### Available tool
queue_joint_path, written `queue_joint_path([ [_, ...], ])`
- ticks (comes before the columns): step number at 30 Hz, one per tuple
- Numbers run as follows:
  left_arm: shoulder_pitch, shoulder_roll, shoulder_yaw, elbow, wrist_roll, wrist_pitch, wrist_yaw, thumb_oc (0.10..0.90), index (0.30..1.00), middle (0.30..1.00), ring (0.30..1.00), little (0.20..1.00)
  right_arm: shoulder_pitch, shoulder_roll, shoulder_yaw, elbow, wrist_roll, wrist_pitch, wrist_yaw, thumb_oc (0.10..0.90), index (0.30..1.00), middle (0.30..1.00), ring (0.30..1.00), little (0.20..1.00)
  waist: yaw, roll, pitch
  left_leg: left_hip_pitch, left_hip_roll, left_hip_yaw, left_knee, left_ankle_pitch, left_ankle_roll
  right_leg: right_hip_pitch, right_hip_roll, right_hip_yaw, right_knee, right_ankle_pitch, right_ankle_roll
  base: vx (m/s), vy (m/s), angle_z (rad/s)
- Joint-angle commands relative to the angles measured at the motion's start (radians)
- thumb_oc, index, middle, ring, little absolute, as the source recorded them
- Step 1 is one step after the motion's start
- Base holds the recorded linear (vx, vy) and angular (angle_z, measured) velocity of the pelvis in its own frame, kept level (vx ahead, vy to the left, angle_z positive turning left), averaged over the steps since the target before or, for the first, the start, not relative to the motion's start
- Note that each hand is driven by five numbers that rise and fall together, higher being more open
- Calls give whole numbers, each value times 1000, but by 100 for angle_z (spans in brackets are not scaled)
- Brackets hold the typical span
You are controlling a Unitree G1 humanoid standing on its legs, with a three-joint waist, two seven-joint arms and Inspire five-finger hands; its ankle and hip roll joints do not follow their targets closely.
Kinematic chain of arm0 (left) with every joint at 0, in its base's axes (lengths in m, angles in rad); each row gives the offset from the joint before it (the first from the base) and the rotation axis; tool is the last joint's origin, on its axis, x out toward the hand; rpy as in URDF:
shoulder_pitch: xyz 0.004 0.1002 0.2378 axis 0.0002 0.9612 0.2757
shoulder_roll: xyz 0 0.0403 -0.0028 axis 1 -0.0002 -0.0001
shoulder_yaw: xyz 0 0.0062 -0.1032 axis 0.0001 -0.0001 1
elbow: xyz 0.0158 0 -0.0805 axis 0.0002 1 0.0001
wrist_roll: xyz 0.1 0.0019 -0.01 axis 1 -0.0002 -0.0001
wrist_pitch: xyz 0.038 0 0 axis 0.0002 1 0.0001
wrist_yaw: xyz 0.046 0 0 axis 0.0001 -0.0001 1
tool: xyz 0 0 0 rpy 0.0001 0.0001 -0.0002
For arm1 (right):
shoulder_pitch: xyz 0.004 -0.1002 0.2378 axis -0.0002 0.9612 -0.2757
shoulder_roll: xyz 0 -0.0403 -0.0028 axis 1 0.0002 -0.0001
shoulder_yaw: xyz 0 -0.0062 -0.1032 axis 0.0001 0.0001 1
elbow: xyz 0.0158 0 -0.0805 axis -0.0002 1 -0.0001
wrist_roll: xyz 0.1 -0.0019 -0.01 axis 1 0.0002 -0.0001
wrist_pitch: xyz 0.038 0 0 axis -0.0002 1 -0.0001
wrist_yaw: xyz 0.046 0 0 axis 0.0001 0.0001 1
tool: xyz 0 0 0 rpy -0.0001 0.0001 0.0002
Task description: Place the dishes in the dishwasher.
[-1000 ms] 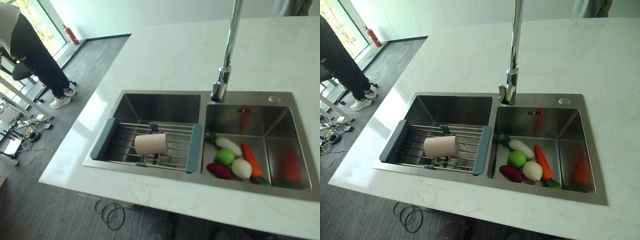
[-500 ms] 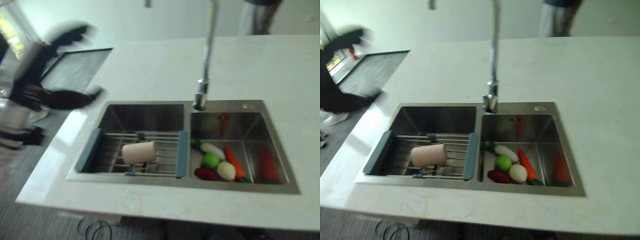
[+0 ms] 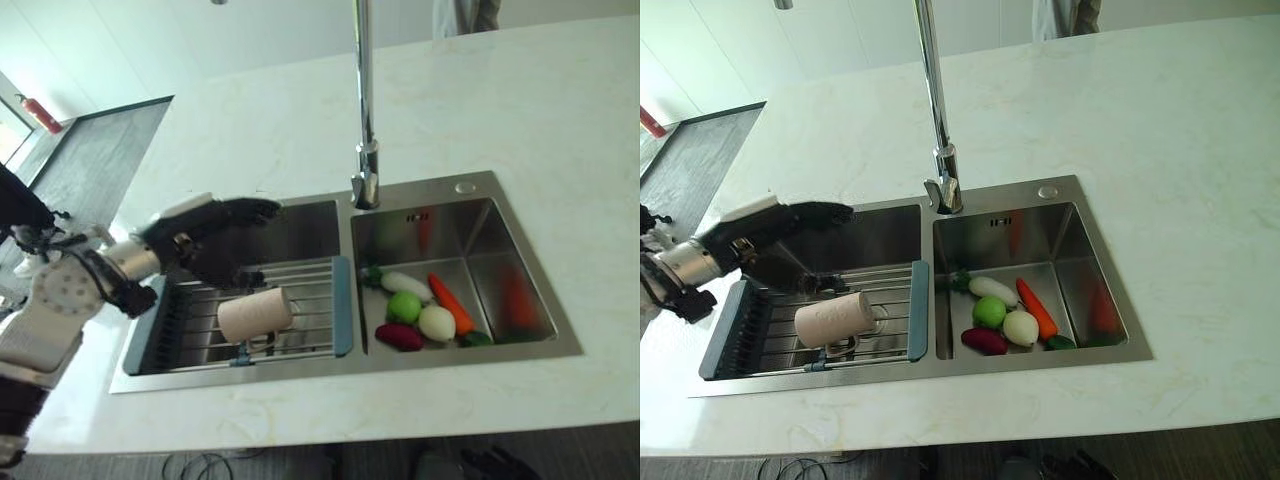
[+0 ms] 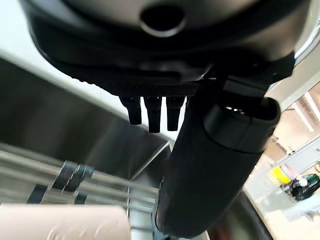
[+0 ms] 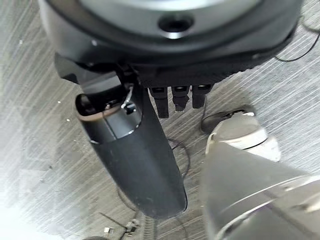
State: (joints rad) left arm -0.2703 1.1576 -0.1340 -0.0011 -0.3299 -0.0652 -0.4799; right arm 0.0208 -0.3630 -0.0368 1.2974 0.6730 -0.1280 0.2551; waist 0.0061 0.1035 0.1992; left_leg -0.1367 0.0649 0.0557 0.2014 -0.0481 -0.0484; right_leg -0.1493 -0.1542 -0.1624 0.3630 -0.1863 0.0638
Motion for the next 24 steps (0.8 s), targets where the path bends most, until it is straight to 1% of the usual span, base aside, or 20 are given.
queue_joint_path([
  [1,-168,7,106,9,15,-12,14,800,900,900,900,900,-22,-21,-37,-35,56,-42,11,800,900,900,900,900,5,-6,5,13,-7,24,99,-180,28,51,-49,2,-63,-15,90,0,0,0],
  [3,-168,7,107,9,8,-5,1,800,900,900,900,900,-22,-23,-38,-38,56,-42,11,800,900,900,900,900,6,-5,7,11,-7,25,99,-179,28,51,-50,0,-63,-15,90,-19,8,-1],
  [4,-168,8,104,6,-6,11,-23,800,900,900,900,900,-24,-27,-40,-37,62,-42,15,800,900,900,900,900,8,-4,10,9,-9,26,99,-177,28,49,-52,-4,-63,-13,89,-40,17,-1],
  [6,-159,8,106,1,-5,18,-47,800,900,900,900,900,-26,-27,-42,-38,64,-42,18,800,900,900,900,900,10,-2,12,7,-9,26,99,-176,27,48,-54,-7,-63,-13,89,-21,9,0],
  [8,-154,6,106,-10,0,25,-51,800,900,900,900,900,-29,-26,-40,-40,64,-43,16,800,900,900,900,900,12,-1,14,6,-10,26,99,-176,27,47,-56,-8,-63,-13,89,0,0,0],
  [12,-144,8,101,-25,30,63,-72,800,900,900,900,900,-40,-29,-35,-47,68,-46,9,800,900,900,900,900,15,3,20,1,-12,27,99,-173,27,43,-60,-13,-63,-11,90,-8,6,0],
  [17,-126,19,110,-32,14,92,-88,800,900,900,900,900,-44,-35,-39,-50,70,-42,6,800,900,900,900,900,21,6,25,-3,-13,26,99,-171,27,42,-63,-20,-63,-11,90,-12,7,2],
  [20,-94,27,148,-48,3,94,-55,800,900,900,900,900,-45,-34,-41,-47,67,-44,9,800,900,900,900,900,32,9,27,-5,-15,22,99,-169,28,43,-67,-29,-63,-12,90,-21,4,6],
  [21,-74,31,176,-53,-7,90,-42,800,900,900,900,900,-43,-34,-43,-45,63,-45,10,800,900,900,900,900,40,10,27,-7,-16,18,99,-167,27,45,-69,-35,-63,-13,89,-20,-8,4],
  [24,-42,38,218,-59,-19,82,-45,800,900,900,900,900,-42,-34,-42,-43,63,-49,14,800,900,900,900,900,48,13,26,-9,-16,14,99,-164,25,49,-71,-43,-63,-15,88,0,0,0],
])
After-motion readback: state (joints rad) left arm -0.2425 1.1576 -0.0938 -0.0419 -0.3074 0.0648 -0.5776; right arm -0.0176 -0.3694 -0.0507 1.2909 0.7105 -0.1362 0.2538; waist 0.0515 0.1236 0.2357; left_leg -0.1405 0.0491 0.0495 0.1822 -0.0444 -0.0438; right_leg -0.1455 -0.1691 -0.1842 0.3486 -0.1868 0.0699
